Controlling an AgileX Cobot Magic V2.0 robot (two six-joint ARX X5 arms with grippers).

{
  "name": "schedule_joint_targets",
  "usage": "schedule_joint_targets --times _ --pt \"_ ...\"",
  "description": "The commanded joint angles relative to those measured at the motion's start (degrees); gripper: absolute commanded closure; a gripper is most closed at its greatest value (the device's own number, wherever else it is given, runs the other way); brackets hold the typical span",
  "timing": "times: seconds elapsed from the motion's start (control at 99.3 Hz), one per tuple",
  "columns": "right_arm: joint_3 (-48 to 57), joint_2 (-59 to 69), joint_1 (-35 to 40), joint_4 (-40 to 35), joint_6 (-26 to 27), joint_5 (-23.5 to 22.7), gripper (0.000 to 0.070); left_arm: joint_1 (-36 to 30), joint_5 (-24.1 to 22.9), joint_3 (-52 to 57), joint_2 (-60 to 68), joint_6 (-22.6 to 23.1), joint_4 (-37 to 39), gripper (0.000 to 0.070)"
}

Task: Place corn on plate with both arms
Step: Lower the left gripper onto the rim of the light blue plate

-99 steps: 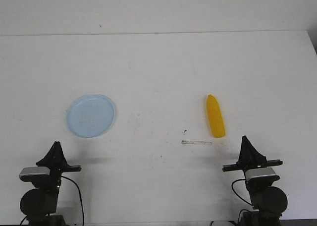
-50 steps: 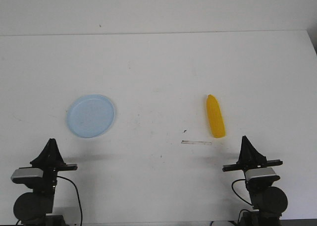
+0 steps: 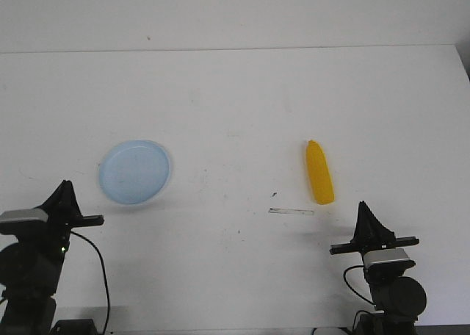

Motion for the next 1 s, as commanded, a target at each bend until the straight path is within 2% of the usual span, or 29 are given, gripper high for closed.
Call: schedule_joint_targets --times 0.0,0.181,0.312,0.433,0.514,0.634,0.695,0.785,0.826,0.946,0.987 --pt "-0.07 0.00 0.02 0.57 -0.07 0.00 0.0685 0.00 -0.13 3.15 6.27 0.59 -1.42 0.0699" --pt "-0.07 0.00 0.02 0.55 -0.07 0.00 0.0685 0.00 0.42 11.02 21.33 0.33 -5.33 0.0699" --pt "-0.07 0.00 0.02 0.55 -0.07 0.00 0.0685 0.50 3.82 16.55 30.82 -3.06 -10.27 0.0699" --pt "-0.07 0.00 0.02 0.57 -0.07 0.00 0.0685 3.65 9.55 21.66 38.03 -7.06 -17.64 0.0699" --pt "-0.07 0.00 0.02 0.57 -0.07 0.00 0.0685 7.04 14.99 23.91 42.12 -11.21 -21.40 0.0699" --pt "-0.07 0.00 0.02 0.57 -0.07 0.00 0.0685 12.63 24.11 24.63 46.71 -16.85 -22.77 0.0699" --pt "-0.07 0.00 0.02 0.57 -0.07 -0.02 0.0685 15.04 26.45 24.63 48.63 -17.33 -23.10 0.0699" --pt "-0.07 0.00 0.02 0.57 -0.07 0.00 0.0685 17.16 26.75 24.63 51.10 -17.53 -23.69 0.0694" --pt "-0.07 0.00 0.02 0.55 -0.07 0.00 0.0685 17.79 26.75 24.63 52.17 -17.53 -23.89 0.0669" --pt "-0.07 0.00 0.02 0.57 -0.07 0.00 0.0685 18.43 26.75 24.63 55.47 -17.33 -23.96 0.0485" --pt "-0.07 0.00 0.02 0.57 -0.07 0.00 0.0685 18.40 26.75 24.63 56.59 -16.63 -23.91 0.0471"
